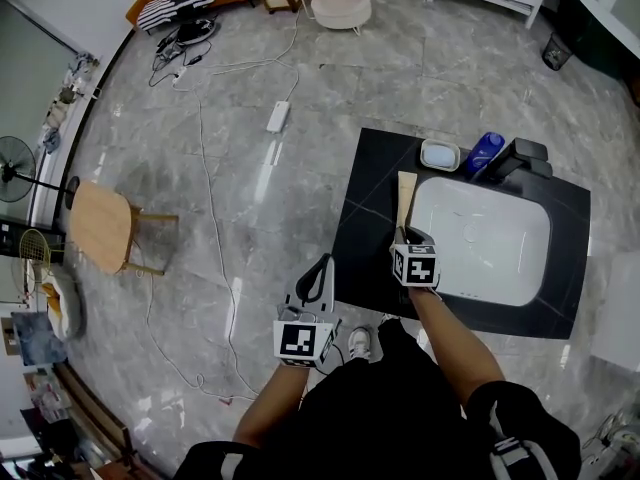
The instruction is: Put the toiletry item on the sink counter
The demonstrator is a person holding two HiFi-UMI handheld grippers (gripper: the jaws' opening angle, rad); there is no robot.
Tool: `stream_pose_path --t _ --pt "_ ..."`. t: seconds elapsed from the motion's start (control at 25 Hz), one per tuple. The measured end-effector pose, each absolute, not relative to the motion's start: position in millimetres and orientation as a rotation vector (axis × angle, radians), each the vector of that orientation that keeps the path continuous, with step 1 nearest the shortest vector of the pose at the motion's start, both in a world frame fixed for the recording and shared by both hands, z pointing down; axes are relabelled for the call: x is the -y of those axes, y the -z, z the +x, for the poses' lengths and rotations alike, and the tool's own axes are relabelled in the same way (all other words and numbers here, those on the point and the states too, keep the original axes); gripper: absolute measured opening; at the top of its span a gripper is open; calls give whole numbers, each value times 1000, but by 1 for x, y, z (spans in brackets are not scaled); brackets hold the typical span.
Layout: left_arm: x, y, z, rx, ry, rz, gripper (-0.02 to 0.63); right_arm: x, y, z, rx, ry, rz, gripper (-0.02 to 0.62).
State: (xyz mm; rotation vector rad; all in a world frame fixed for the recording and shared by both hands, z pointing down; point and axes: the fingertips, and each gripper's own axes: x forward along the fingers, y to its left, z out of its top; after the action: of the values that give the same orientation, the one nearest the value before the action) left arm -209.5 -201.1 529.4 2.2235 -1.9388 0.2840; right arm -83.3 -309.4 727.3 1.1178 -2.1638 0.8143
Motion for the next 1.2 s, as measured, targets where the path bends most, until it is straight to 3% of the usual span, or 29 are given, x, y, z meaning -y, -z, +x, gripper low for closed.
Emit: stream_pose_path --t 0.32,0.68,0.96,1.2 --pt "197 -536 -209 1929 -284 2237 12 310 -730 -87 2150 -836 1126 160" --pt "195 -524 -204 1919 -243 2269 12 300 -642 -75 2355 -689 1160 173" --pt "200 -502 -190 1891 -171 2350 12 284 -534 -56 2548 -453 1226 116" --pt "202 -479 -176 1857 -135 2435 12 263 -469 -38 2638 -282 1307 11"
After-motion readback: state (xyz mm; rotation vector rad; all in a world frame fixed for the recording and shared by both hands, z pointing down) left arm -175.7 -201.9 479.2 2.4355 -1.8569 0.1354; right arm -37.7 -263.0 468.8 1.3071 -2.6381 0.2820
